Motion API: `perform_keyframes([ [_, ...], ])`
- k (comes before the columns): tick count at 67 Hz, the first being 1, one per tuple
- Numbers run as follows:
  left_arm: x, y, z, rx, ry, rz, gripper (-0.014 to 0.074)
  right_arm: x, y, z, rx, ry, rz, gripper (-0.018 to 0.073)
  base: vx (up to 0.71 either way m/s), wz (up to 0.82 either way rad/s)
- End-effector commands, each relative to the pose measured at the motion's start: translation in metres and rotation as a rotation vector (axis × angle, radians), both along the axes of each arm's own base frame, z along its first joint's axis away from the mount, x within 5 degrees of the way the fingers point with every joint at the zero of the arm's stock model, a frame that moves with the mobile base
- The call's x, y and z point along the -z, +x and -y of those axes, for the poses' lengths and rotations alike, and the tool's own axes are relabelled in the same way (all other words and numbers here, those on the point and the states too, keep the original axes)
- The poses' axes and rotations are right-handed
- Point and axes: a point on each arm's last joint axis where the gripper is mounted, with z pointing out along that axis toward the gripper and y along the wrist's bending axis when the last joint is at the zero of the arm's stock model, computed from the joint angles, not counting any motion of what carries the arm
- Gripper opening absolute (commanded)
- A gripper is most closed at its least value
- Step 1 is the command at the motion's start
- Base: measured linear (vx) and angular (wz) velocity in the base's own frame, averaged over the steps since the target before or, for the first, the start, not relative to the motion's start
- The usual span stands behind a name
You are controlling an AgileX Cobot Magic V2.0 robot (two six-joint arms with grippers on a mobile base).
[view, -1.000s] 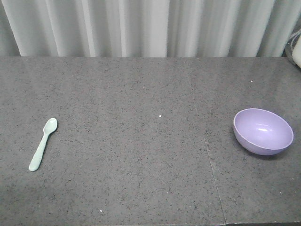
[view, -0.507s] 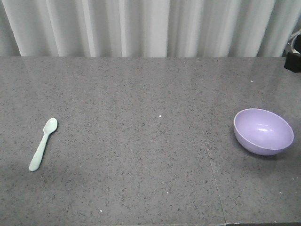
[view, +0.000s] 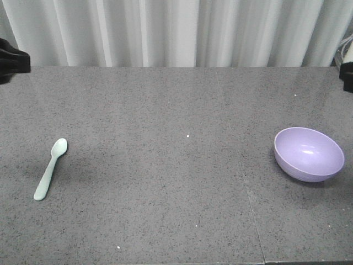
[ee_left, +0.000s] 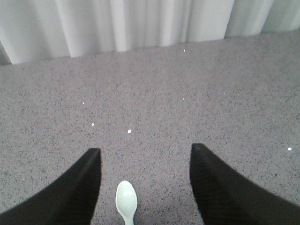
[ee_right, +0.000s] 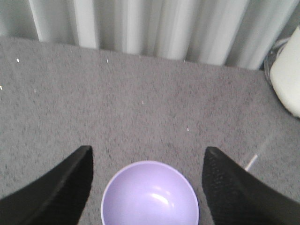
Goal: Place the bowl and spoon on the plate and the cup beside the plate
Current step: 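Lower the open left gripper onto the pale green spoon handle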
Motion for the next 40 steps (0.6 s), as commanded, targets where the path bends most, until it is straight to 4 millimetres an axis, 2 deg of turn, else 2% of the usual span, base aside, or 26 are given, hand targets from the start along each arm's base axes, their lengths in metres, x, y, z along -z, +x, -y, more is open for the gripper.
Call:
perform_keyframes([
  [1,-0.006,0.012,0.004,0.005,-0.006,0.021,0.0496,-0.016,-0.002,0.002,0.01,-0.015,0.076,0.051,0.0,0.0],
  [26,0.07,0.064,0.006,-0.024,0.1,-0.312,0.0496,-0.016,-0.002,0.002,0.014,-0.001,0.083,0.0507,0.0,0.0],
  [40,0.099,0.079,0.009,-0.022,0.116,-0.412,0.0496,-0.016,-0.002,0.002,0.014,0.006,0.084,0.0507,0.0,0.0],
])
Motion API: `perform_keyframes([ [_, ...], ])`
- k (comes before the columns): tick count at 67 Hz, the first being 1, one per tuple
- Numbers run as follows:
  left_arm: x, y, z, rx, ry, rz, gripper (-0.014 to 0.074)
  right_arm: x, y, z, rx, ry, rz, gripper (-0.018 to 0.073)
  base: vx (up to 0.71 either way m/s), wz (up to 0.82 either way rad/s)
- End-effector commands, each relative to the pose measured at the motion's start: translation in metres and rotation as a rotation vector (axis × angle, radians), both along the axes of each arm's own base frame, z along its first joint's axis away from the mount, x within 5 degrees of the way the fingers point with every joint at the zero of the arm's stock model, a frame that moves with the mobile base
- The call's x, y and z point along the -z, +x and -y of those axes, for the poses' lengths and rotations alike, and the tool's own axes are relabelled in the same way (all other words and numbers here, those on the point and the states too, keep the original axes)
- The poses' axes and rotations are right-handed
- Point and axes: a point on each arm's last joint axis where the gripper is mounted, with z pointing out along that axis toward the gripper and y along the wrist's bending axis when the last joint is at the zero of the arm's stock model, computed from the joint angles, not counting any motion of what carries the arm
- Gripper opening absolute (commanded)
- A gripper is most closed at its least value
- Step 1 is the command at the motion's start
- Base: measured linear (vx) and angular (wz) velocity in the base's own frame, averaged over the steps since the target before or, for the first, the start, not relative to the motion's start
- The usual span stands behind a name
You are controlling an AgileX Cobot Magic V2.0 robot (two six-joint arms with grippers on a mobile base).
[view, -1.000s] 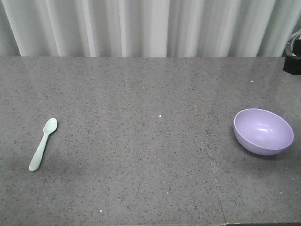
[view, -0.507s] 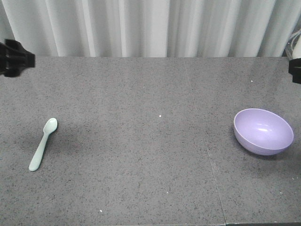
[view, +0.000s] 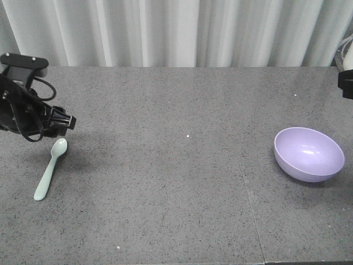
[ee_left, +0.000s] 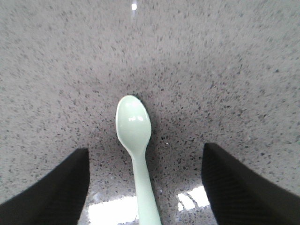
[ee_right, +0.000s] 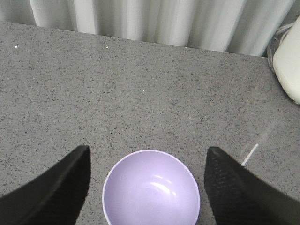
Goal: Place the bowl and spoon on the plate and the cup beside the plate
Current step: 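Lower the open left gripper onto the pale green spoon handle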
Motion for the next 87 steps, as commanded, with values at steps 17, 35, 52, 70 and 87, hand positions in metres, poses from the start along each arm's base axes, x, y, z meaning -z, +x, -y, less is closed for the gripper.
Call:
perform_keyframes([
  [17,0.01,0.012,0.001,-0.019,0.018,-0.031,0.0496,-0.019,-0.001,0.002,0.011,0.007,0.112,0.0507,0.0,0.0],
  [35,0.035,0.018,0.002,-0.023,0.038,-0.144,0.0496,-0.019,-0.001,0.002,0.01,0.008,0.112,0.0507,0.0,0.0],
  [52,0.045,0.02,0.003,-0.033,0.031,-0.18,0.0484,-0.019,-0.001,0.002,0.011,0.008,0.113,0.0507,0.0,0.0],
  [70,0.046,0.017,0.002,-0.038,0.039,-0.216,0.0449,-0.019,-0.001,0.002,0.011,0.008,0.116,0.0507,0.0,0.0],
  [87,0.047,0.015,0.002,-0.055,0.037,-0.237,0.0449,-0.019,-0.001,0.001,0.011,0.009,0.116,0.0507,0.0,0.0],
])
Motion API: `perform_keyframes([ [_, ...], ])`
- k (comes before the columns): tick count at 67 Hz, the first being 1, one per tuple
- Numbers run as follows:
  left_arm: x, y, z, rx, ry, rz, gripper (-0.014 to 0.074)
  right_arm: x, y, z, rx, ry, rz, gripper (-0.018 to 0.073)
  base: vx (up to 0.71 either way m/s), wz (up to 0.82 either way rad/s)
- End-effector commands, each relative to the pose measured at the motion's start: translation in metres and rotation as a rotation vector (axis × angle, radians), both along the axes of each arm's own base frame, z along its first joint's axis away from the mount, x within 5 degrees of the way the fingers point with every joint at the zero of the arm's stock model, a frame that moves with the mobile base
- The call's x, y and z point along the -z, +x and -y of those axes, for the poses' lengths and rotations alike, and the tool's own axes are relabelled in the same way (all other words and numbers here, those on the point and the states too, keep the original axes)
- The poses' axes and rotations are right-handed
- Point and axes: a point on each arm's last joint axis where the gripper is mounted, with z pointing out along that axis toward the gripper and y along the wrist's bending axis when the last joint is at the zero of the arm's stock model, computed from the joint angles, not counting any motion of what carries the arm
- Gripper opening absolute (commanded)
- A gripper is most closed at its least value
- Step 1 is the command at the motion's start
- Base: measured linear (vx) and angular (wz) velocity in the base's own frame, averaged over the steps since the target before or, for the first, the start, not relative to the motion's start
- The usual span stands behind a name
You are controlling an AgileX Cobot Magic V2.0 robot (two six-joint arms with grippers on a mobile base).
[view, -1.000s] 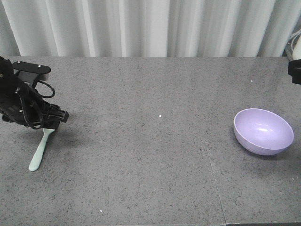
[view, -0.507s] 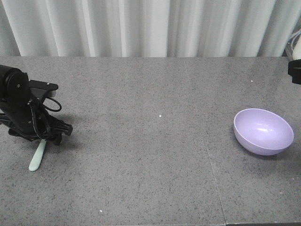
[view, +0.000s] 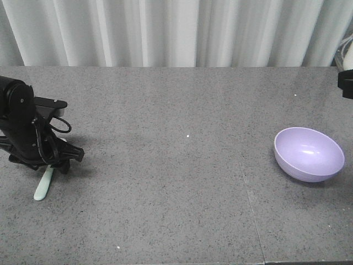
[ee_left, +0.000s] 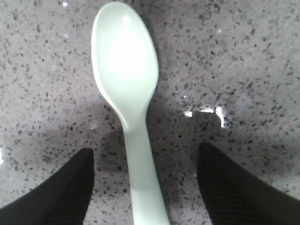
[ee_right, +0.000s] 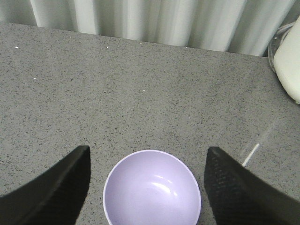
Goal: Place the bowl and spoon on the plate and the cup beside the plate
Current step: 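Lower the open left gripper onto the pale green spoon handle, then close the left gripper on the spoon handle and lift it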
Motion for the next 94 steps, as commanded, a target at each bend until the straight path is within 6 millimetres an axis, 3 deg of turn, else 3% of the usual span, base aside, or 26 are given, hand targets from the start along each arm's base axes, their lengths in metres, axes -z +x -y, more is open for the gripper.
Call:
perform_keyframes([
  [1,-0.024,0.0,0.001,-0.01,-0.015,0.074,0.0449,-0.019,-0.001,0.002,0.011,0.005,0.116,0.0507,0.0,0.0],
  [22,-0.002,0.002,0.002,-0.025,-0.006,-0.029,0.0449,-0.019,-0.001,0.002,0.011,0.007,0.111,0.0507,0.0,0.0],
  [53,0.002,0.002,0.005,-0.043,-0.043,-0.054,0.0414,-0.019,-0.001,0.002,0.011,0.007,0.111,0.0507,0.0,0.0],
  [70,0.009,0.003,0.005,-0.043,-0.036,-0.082,0.0285,-0.019,-0.001,0.002,0.011,0.007,0.114,0.0507,0.0,0.0],
  [86,0.009,0.003,0.0,-0.009,0.027,-0.077,-0.0002,-0.019,-0.001,0.002,0.011,0.007,0.114,0.0507,0.0,0.0],
  [94,0.003,0.004,-0.001,0.044,0.05,-0.063,-0.0009,-0.019,-0.001,0.002,0.011,0.007,0.115,0.0507,0.0,0.0],
])
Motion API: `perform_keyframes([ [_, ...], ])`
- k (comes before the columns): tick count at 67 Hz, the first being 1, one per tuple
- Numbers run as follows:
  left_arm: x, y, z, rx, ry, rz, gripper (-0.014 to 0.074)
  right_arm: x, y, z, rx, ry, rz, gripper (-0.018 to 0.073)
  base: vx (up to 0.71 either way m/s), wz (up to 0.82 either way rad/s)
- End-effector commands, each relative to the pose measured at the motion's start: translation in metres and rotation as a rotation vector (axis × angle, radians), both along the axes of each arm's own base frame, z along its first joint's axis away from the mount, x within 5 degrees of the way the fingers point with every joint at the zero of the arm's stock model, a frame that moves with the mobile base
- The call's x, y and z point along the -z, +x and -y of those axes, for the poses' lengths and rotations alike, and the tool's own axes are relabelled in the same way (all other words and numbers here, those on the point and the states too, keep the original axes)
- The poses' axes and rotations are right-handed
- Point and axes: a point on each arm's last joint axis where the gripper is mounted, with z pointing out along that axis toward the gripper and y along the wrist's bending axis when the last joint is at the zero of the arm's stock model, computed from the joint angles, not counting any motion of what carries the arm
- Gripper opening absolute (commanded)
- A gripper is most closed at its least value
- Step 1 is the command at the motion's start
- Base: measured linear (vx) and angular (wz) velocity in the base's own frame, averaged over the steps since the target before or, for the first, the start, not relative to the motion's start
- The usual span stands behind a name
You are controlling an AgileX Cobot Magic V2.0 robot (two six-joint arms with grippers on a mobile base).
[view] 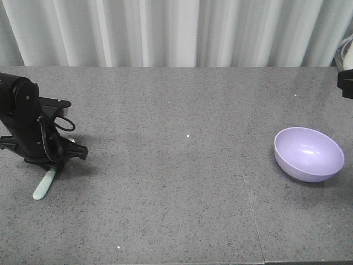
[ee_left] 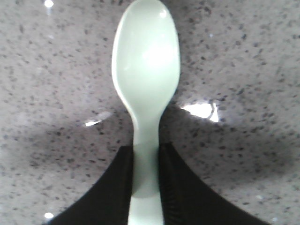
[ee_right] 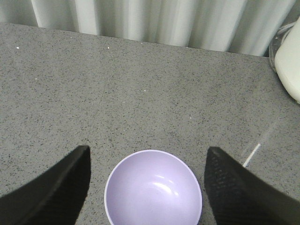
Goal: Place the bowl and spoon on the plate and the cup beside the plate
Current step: 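Close the left gripper on the spoon handle and lift it, then grip the lavender bowl rim with the right gripper and lift it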
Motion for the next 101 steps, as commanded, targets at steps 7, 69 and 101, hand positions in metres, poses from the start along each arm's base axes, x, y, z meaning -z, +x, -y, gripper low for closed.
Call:
perform_keyframes([
  [7,-0.028,0.002,0.0,0.112,0.039,0.03,-0.0008,-0.021,0.0,0.002,0.014,0.004,0.143,0.0507,0.0,0.0],
  [69,-0.248,-0.064,-0.001,0.102,-0.188,0.924,-0.0006,0.054,0.07,0.023,0.205,-0.051,-0.213,0.0461,0.0,0.0],
  [101,-0.248,-0.065,-0.001,0.102,-0.187,0.918,-0.0006,0.108,0.097,0.052,0.24,0.086,-0.433,0.0461,0.0,0.0],
])
